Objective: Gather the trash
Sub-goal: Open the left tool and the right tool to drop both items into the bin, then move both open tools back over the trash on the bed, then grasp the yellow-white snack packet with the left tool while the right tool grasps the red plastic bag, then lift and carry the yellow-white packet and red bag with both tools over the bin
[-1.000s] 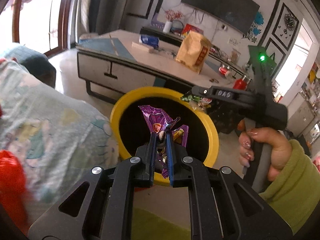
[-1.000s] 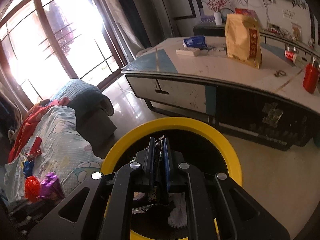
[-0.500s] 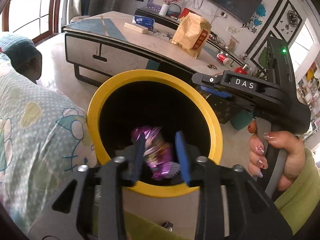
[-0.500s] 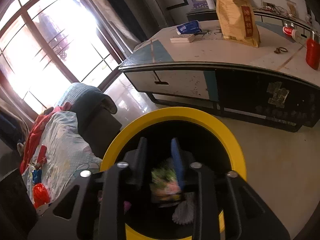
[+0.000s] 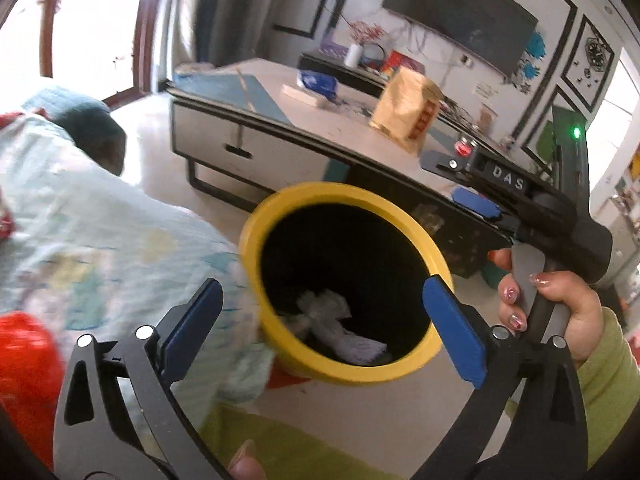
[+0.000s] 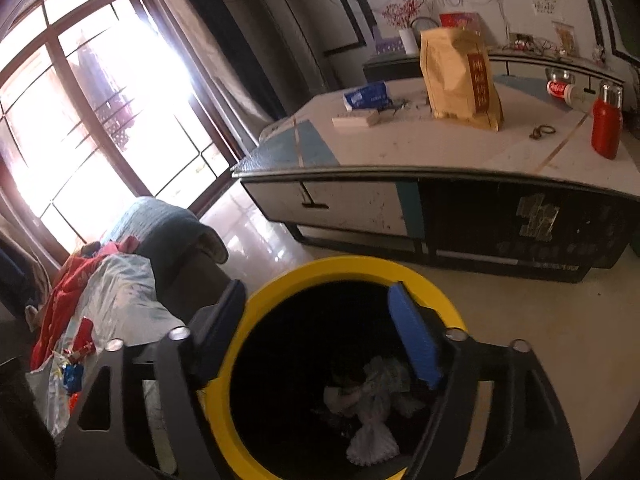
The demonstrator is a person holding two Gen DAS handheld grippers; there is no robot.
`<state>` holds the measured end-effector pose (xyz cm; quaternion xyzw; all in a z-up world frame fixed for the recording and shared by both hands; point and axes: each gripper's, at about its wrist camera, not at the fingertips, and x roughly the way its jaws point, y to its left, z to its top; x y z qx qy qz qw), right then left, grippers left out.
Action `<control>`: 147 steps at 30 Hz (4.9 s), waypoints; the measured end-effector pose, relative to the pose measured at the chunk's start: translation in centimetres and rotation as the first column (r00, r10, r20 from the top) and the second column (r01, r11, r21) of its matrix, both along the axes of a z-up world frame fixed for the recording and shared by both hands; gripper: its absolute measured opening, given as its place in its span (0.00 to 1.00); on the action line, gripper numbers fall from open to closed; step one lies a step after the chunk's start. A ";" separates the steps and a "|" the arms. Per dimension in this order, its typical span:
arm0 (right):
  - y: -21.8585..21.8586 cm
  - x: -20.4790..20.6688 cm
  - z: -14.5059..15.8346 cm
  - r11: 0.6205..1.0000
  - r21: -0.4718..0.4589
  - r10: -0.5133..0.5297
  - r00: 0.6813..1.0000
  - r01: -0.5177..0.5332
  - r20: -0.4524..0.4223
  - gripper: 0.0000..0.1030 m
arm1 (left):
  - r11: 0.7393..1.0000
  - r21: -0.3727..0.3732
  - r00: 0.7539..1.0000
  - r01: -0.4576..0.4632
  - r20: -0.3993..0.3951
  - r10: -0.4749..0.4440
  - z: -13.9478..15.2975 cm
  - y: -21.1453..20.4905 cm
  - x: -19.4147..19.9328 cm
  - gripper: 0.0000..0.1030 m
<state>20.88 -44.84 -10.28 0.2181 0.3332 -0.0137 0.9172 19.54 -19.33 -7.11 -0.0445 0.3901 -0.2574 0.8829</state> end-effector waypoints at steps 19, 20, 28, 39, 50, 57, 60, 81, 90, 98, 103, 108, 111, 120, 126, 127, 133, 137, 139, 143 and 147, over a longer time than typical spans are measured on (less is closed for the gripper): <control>10.0 -2.3 4.5 0.980 -0.098 0.181 0.977 -0.171 0.111 0.87 | 0.950 -0.036 0.930 -0.311 0.194 0.312 5.4 11.8 -4.9 0.89; 10.5 -2.5 4.6 0.978 -0.107 0.192 0.975 -0.181 0.114 0.87 | 0.945 -0.040 0.924 -0.325 0.201 0.326 5.5 12.4 -5.1 0.89; 14.7 -4.1 5.6 0.957 -0.129 0.275 0.952 -0.259 0.137 0.88 | 0.918 -0.050 0.890 -0.393 0.232 0.394 6.4 15.8 -7.1 0.89; 19.3 -6.1 6.5 0.919 -0.178 0.379 0.915 -0.353 0.142 0.90 | 0.883 -0.077 0.851 -0.462 0.241 0.466 6.8 19.3 -8.2 0.89; 24.1 -8.0 6.5 0.860 -0.223 0.490 0.864 -0.458 0.113 0.92 | 0.803 -0.139 0.775 -0.580 0.211 0.596 6.4 25.7 -8.9 0.89; 27.2 -8.7 6.2 0.821 -0.232 0.552 0.830 -0.523 0.081 0.93 | 0.748 -0.174 0.726 -0.641 0.179 0.664 6.1 29.8 -9.3 0.89; 28.8 -9.0 5.8 0.797 -0.246 0.581 0.812 -0.552 0.060 0.93 | 0.727 -0.182 0.709 -0.663 0.162 0.687 5.8 31.1 -9.3 0.89; 38.0 -8.4 1.8 0.695 -0.261 0.670 0.735 -0.670 -0.103 0.93 | 0.660 -0.252 0.692 -0.708 -0.064 0.719 0.7 38.1 -6.9 0.67; 38.5 -6.6 -1.1 0.704 -0.210 0.654 0.735 -0.678 -0.179 0.92 | 0.664 -0.292 0.723 -0.688 -0.203 0.660 -1.8 39.3 -3.3 0.50; 38.4 -6.3 -2.9 0.693 -0.221 0.655 0.727 -0.686 -0.204 0.67 | 0.652 -0.297 0.717 -0.698 -0.283 0.638 -3.4 40.2 -0.7 0.36; 37.8 -6.2 -3.0 0.698 -0.228 0.652 0.735 -0.678 -0.188 0.51 | 0.651 -0.299 0.716 -0.698 -0.304 0.628 -4.0 40.6 0.7 0.34; 37.5 -6.3 -3.0 0.696 -0.222 0.662 0.730 -0.683 -0.170 0.42 | 0.649 -0.290 0.710 -0.704 -0.308 0.633 -4.6 41.0 0.9 0.20; 37.5 -6.5 -2.8 0.689 -0.224 0.672 0.723 -0.690 -0.159 0.39 | 0.652 -0.295 0.715 -0.699 -0.301 0.630 -4.5 41.1 0.5 0.17; 37.5 -7.1 -2.4 0.678 -0.219 0.690 0.710 -0.702 -0.137 0.37 | 0.664 -0.306 0.726 -0.683 -0.182 0.663 -1.5 41.0 -3.6 0.15; 37.3 -7.8 -1.7 0.672 -0.212 0.704 0.701 -0.709 -0.113 0.37 | 0.650 -0.291 0.695 -0.702 -0.078 0.715 1.1 40.9 -7.1 0.14; 37.3 -8.0 -1.6 0.669 -0.224 0.706 0.700 -0.709 -0.108 0.37 | 0.646 -0.281 0.686 -0.710 -0.065 0.725 1.4 41.0 -7.5 0.14; 37.4 -8.2 -0.7 0.674 -0.240 0.703 0.707 -0.699 -0.083 0.37 | 0.637 -0.270 0.656 -0.722 0.026 0.755 4.1 40.9 -9.8 0.14; 37.3 -8.8 -0.1 0.667 -0.254 0.710 0.701 -0.700 -0.067 0.37 | 0.643 -0.279 0.656 -0.713 0.060 0.753 5.5 40.0 -10.3 0.14; 37.1 -9.1 0.2 0.668 -0.263 0.710 0.702 -0.696 -0.055 0.37 | 0.657 -0.281 0.667 -0.699 0.074 0.741 6.1 39.4 -10.4 0.14; 36.7 -9.2 0.7 0.676 -0.260 0.706 0.707 -0.689 -0.037 0.37 | 0.679 -0.276 0.683 -0.680 0.096 0.724 6.8 38.3 -10.7 0.14; 36.5 -9.4 1.1 0.677 -0.251 0.710 0.704 -0.692 -0.028 0.37 | 0.694 -0.269 0.697 -0.667 0.103 0.710 6.9 37.0 -10.8 0.14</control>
